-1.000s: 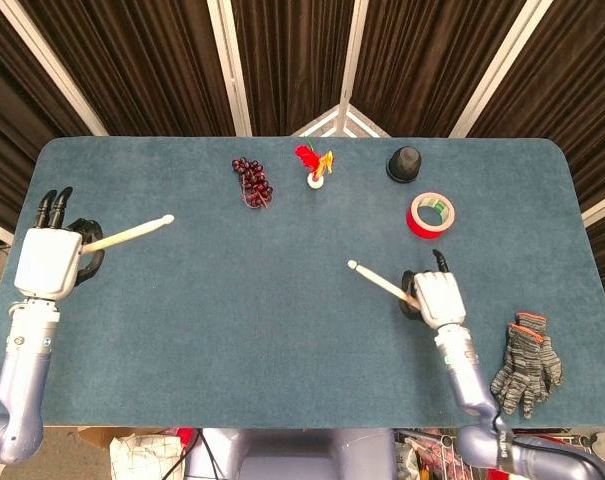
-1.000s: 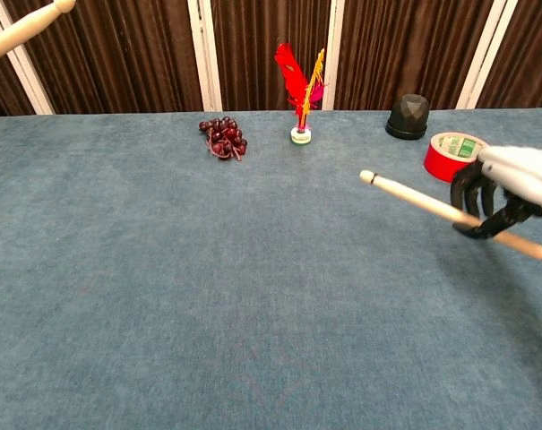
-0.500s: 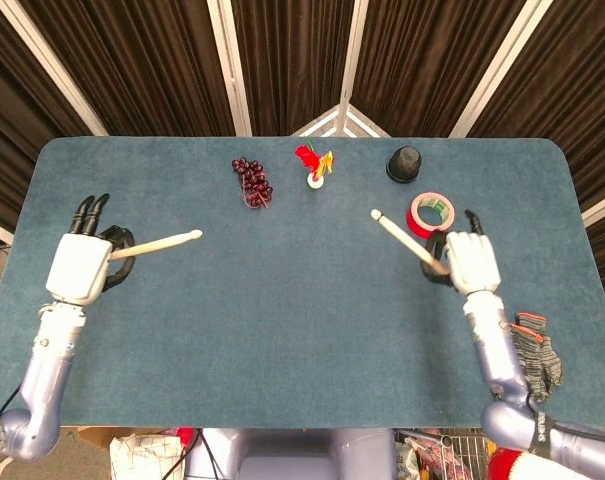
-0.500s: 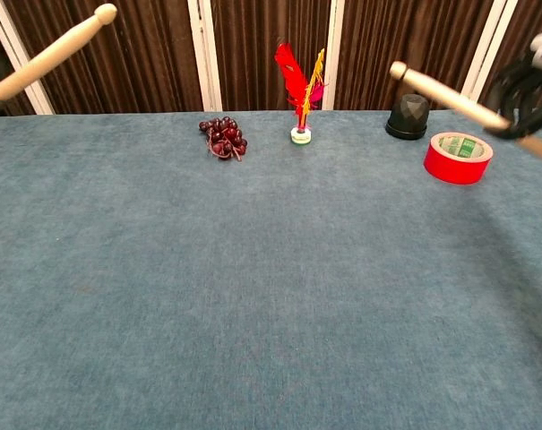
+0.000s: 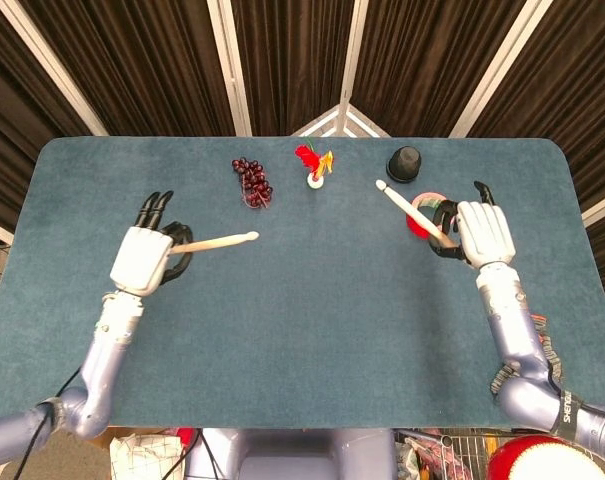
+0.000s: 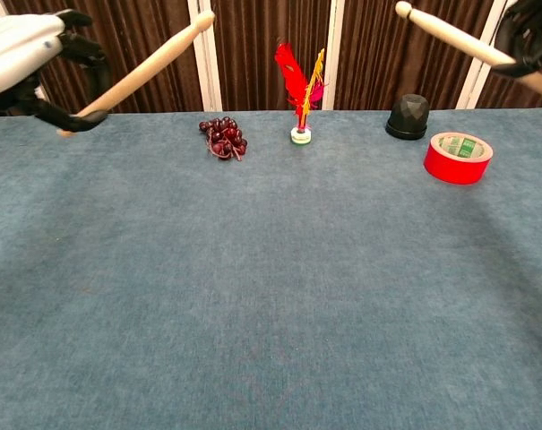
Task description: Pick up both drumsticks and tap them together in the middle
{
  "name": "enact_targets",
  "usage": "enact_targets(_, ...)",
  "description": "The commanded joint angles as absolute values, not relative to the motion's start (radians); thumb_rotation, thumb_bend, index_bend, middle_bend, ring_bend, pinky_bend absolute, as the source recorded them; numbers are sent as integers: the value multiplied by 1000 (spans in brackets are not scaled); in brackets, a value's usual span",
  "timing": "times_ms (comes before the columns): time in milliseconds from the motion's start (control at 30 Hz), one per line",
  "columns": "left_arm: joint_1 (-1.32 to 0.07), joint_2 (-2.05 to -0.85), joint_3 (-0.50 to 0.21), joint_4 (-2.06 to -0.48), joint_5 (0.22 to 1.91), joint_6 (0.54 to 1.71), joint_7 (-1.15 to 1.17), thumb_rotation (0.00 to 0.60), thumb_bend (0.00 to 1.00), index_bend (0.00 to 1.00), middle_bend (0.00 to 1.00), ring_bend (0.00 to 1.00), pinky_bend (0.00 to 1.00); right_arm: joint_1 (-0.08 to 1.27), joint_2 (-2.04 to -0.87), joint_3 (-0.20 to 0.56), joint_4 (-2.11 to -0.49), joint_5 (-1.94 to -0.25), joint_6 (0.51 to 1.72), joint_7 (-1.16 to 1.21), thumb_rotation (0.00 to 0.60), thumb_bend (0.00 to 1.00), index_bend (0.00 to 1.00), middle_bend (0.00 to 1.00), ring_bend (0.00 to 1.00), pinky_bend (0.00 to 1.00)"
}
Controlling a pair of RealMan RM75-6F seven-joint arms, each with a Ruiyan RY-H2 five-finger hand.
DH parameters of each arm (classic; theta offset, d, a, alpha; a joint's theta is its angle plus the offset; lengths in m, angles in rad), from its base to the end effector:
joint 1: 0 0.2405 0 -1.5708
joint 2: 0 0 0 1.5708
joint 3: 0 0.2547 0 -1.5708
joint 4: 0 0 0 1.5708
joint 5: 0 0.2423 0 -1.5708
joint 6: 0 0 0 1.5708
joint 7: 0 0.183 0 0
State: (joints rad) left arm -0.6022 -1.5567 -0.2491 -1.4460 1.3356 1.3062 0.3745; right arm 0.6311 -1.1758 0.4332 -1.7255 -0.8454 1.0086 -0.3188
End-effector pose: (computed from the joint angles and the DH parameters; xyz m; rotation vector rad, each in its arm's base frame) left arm -0.1422 0.3843 0.0135 -1.5545 -0.6381 -1.1367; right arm -0.1613 -0.4310 0.1077 1.4192 -1.0487 1.0237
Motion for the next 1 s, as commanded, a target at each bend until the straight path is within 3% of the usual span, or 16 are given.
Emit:
enact_targets(33,-610,-1569,-259,-1441,1343,1319,375,600,523,588,551,42,0,659,-1163,433,-1747,-830,992,-341,600,472,733,664,550,36)
enact_targets(400,-598,-1563,-266,-1449,1359,1364,360,600,520,589,551,42,0,783,-1264,386,-1858,-740,1064,-518,600,472,733,664,550,36)
enact_targets(1000,-631,-1675,-240,-1378,1406,1368,354,600,518,589,551,42,0,932,-1365,420,-1958,-557,1199,-656,600,477,733,664,555,36)
